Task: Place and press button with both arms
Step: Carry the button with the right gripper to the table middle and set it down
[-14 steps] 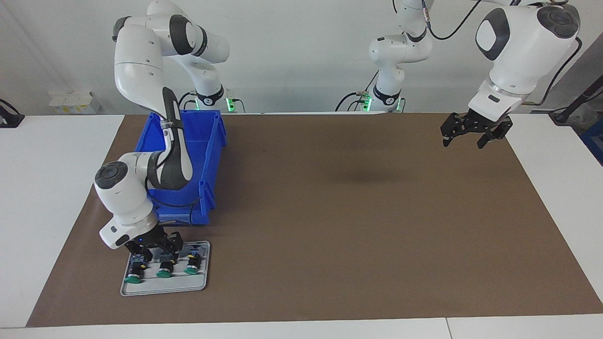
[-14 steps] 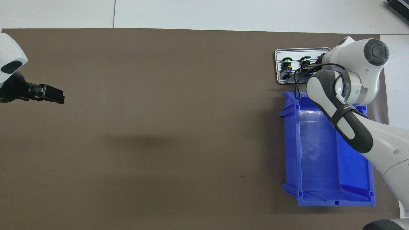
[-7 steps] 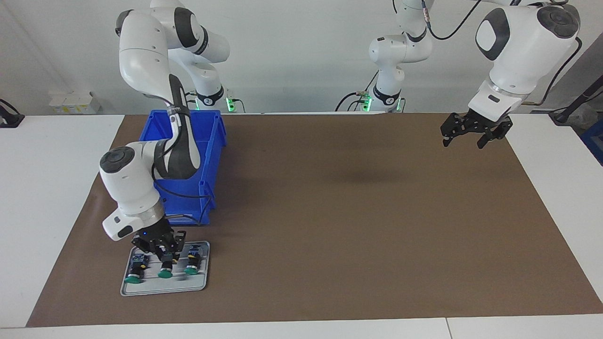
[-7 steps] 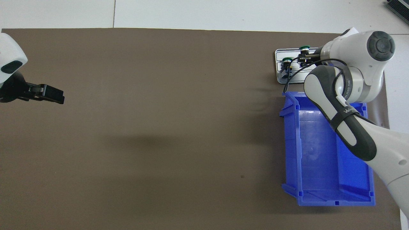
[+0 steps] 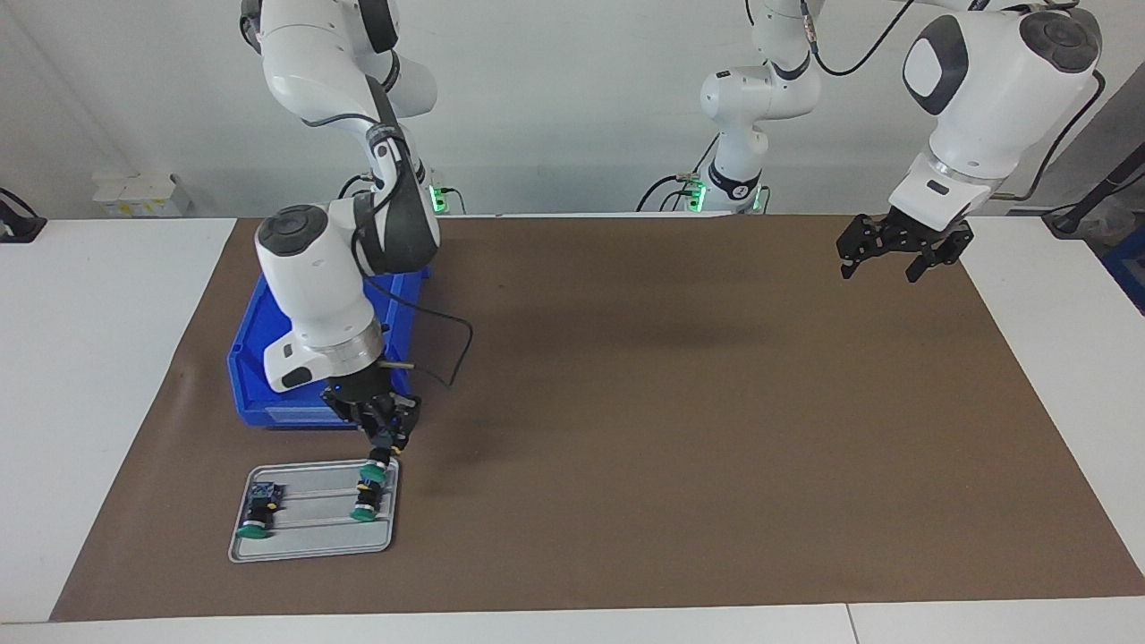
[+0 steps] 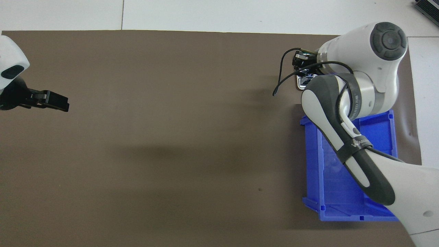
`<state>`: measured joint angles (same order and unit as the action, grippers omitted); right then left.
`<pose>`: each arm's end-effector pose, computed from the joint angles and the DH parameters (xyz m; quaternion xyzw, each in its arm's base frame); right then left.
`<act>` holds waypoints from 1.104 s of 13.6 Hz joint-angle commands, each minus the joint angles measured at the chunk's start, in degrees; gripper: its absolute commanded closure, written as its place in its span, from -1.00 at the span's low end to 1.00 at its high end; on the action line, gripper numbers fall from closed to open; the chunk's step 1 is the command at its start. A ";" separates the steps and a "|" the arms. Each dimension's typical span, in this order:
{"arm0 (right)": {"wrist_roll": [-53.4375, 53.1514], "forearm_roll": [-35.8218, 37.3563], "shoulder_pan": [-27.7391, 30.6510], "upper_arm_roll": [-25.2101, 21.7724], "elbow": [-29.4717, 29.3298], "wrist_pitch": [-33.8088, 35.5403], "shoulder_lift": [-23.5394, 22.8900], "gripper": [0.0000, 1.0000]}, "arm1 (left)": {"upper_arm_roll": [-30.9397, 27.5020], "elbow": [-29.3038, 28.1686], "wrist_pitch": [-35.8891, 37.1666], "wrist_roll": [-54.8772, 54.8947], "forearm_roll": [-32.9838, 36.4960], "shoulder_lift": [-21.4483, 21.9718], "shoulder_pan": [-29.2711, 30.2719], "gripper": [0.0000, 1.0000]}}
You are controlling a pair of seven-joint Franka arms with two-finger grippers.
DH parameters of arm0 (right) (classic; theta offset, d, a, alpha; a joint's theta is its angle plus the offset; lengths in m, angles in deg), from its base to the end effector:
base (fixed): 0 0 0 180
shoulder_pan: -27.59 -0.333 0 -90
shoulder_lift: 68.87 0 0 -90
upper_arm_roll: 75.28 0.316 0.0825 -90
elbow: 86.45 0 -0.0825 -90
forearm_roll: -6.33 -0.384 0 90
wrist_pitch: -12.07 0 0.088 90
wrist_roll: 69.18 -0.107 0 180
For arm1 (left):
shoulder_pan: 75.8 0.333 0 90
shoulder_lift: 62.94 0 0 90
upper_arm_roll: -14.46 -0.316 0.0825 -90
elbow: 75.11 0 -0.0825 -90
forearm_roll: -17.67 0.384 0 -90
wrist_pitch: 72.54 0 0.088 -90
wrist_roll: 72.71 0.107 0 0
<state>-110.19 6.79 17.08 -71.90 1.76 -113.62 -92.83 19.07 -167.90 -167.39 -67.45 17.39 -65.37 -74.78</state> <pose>0.6820 0.1621 0.4367 -0.9648 0.2348 -0.1011 0.0616 0.5719 -0.0355 0.5850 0.9970 -0.0769 -0.0031 0.0042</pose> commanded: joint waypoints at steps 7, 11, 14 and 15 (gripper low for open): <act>-61.93 5.06 -15.76 0.04 -5.93 4.38 -2.57 1.00 | 0.04 -1.87 -0.60 -0.43 0.99 1.56 0.04 -1.00; -83.48 11.29 -24.35 -0.30 -17.07 11.77 -12.83 1.00 | 0.04 -1.87 -0.60 -0.34 0.99 1.56 0.04 -1.00; -92.12 12.54 -28.14 -0.04 -22.02 14.24 -17.17 1.00 | 0.04 -1.87 -0.60 -0.34 0.99 1.56 0.04 -1.00; -94.76 12.45 -28.33 0.31 -22.29 13.63 -17.95 1.00 | 0.04 -1.87 -0.60 -0.34 0.99 1.56 0.04 -1.00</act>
<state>-200.87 18.01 -11.07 -71.93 -15.93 -101.67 -107.85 19.07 -167.90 -167.39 -67.45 17.39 -65.37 -74.78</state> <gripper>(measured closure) 0.595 0.000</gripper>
